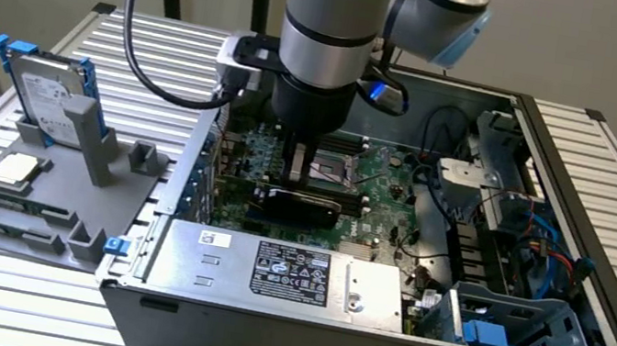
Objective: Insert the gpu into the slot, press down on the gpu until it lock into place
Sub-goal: 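Press down on the gpu until it lock into place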
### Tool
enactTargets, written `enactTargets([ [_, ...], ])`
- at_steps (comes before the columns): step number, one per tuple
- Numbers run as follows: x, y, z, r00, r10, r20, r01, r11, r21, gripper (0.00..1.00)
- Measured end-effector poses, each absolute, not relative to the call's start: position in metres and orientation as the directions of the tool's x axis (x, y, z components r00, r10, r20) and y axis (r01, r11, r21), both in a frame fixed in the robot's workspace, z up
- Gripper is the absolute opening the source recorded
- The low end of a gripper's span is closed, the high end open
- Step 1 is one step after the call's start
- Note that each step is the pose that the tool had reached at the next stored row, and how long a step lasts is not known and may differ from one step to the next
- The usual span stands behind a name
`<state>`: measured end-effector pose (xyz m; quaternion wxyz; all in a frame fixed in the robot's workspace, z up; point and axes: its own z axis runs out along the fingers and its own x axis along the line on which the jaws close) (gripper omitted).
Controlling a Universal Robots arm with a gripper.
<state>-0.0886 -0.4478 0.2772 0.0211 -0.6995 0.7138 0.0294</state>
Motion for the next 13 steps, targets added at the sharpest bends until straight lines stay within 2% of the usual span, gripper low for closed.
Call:
enactTargets([
  [13, -0.0887, -0.4469, 0.2719, -0.021, -0.998, -0.067, -1.0, 0.02, 0.012, 0.11],
])
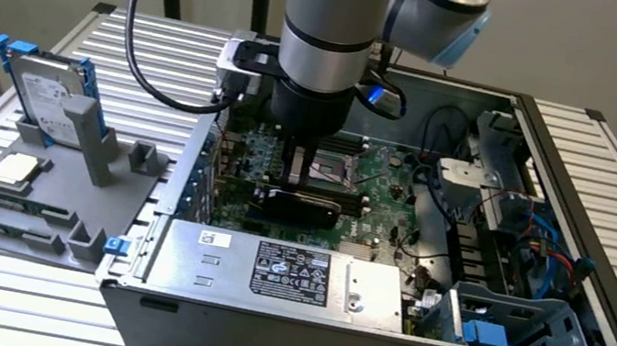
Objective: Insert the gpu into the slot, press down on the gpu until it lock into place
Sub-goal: 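Press down on the gpu until it lock into place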
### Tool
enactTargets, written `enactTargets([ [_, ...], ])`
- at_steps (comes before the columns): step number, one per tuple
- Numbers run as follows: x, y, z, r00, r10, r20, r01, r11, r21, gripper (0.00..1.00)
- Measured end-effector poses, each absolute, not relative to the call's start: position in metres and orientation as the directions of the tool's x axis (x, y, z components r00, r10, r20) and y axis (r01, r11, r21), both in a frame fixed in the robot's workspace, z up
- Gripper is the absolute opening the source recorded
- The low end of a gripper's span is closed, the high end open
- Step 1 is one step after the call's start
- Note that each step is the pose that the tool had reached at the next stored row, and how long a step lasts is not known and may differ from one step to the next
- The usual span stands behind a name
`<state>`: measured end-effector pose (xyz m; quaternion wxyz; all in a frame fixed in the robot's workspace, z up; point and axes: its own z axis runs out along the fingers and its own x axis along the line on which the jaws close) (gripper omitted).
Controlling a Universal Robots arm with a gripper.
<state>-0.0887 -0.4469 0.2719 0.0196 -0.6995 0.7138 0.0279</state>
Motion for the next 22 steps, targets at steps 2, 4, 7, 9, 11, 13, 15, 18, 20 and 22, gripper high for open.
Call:
enactTargets([
  [2, -0.0887, -0.4468, 0.2713, -0.021, -0.998, -0.065, -1.0, 0.02, 0.012, 0.11],
  [4, -0.0886, -0.4468, 0.2705, -0.021, -0.998, -0.063, -1.0, 0.02, 0.012, 0.11],
  [7, -0.0886, -0.4467, 0.2694, -0.021, -0.998, -0.06, -1.0, 0.02, 0.012, 0.11],
  [9, -0.0886, -0.4466, 0.2687, -0.021, -0.998, -0.059, -1.0, 0.02, 0.012, 0.11],
  [11, -0.0886, -0.4466, 0.268, -0.021, -0.998, -0.056, -1.0, 0.02, 0.012, 0.11],
  [13, -0.0886, -0.4465, 0.2671, -0.021, -0.998, -0.054, -1.0, 0.02, 0.012, 0.11],
  [15, -0.0887, -0.4465, 0.2669, -0.021, -0.998, -0.053, -1.0, 0.02, 0.012, 0.11],
  [18, -0.0887, -0.4464, 0.2675, -0.021, -0.998, -0.053, -1.0, 0.02, 0.013, 0.11],
  [20, -0.0887, -0.4463, 0.2711, -0.021, -0.998, -0.054, -1.0, 0.02, 0.014, 0.11],
  [22, -0.0886, -0.4464, 0.2749, -0.021, -0.998, -0.053, -1.0, 0.02, 0.016, 0.11],
])
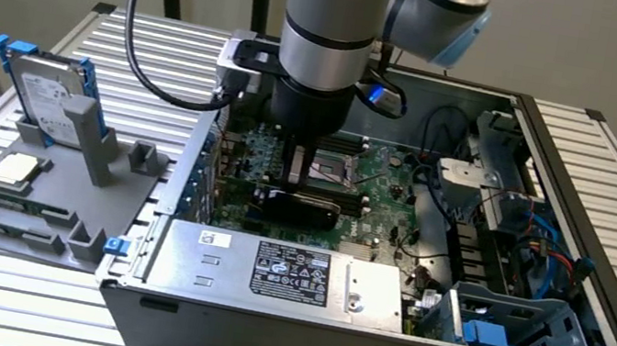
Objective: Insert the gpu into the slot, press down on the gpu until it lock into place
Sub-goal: 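Press down on the gpu until it lock into place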
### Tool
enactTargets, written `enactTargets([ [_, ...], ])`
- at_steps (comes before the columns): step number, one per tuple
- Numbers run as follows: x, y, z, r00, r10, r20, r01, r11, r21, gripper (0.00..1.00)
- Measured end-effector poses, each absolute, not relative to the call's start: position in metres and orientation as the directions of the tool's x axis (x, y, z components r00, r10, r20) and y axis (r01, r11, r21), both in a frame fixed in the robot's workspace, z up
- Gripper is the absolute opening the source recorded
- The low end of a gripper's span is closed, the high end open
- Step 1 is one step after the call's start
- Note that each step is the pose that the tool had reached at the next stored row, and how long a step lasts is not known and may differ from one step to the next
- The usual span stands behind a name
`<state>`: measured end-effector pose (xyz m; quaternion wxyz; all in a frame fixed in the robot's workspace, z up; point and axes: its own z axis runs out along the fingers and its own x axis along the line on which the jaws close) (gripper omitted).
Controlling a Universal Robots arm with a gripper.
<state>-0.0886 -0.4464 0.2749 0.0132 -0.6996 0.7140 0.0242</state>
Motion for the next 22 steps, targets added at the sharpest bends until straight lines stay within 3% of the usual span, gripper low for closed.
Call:
enactTargets([
  [11, -0.098, -0.446, 0.279, -0.012, -0.999, -0.05, -1.0, 0.011, 0.025, 0.11],
  [22, -0.11, -0.446, 0.279, 0.002, -0.999, -0.039, -0.998, -0.004, 0.063, 0.11],
])
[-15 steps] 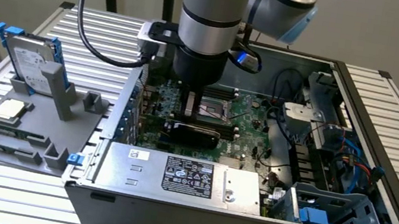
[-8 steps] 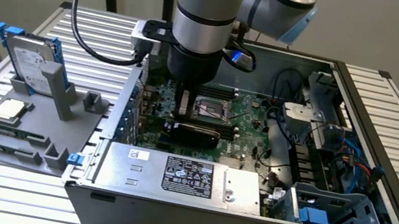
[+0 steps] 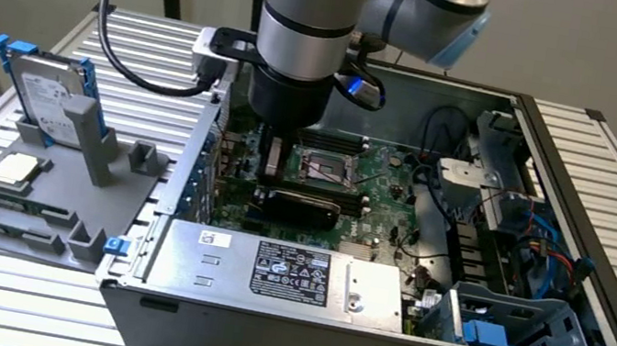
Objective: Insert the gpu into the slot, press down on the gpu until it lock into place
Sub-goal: 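Press down on the gpu until it lock into place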
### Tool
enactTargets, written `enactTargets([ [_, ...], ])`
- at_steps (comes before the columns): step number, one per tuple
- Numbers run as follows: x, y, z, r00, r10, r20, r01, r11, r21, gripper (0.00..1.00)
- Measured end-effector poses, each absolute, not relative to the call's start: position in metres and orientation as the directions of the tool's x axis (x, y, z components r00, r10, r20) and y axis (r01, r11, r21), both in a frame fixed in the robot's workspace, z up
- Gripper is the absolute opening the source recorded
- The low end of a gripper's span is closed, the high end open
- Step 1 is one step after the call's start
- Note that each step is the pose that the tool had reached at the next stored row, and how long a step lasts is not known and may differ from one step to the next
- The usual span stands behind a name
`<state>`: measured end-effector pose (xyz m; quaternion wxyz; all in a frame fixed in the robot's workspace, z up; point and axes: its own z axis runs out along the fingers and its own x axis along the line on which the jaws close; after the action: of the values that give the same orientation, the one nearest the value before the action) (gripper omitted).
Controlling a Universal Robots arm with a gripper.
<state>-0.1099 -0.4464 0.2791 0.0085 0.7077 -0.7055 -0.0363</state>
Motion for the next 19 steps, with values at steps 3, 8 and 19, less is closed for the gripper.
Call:
enactTargets([
  [3, -0.1126, -0.4464, 0.2792, 0.005, -0.999, -0.037, -0.997, -0.008, 0.08, 0.11],
  [8, -0.1153, -0.4464, 0.2793, 0.011, -0.999, -0.033, -0.993, -0.015, 0.113, 0.11],
  [19, -0.1154, -0.4464, 0.2806, 0.02, -1.0, -0.02, -0.98, -0.024, 0.195, 0.11],
])
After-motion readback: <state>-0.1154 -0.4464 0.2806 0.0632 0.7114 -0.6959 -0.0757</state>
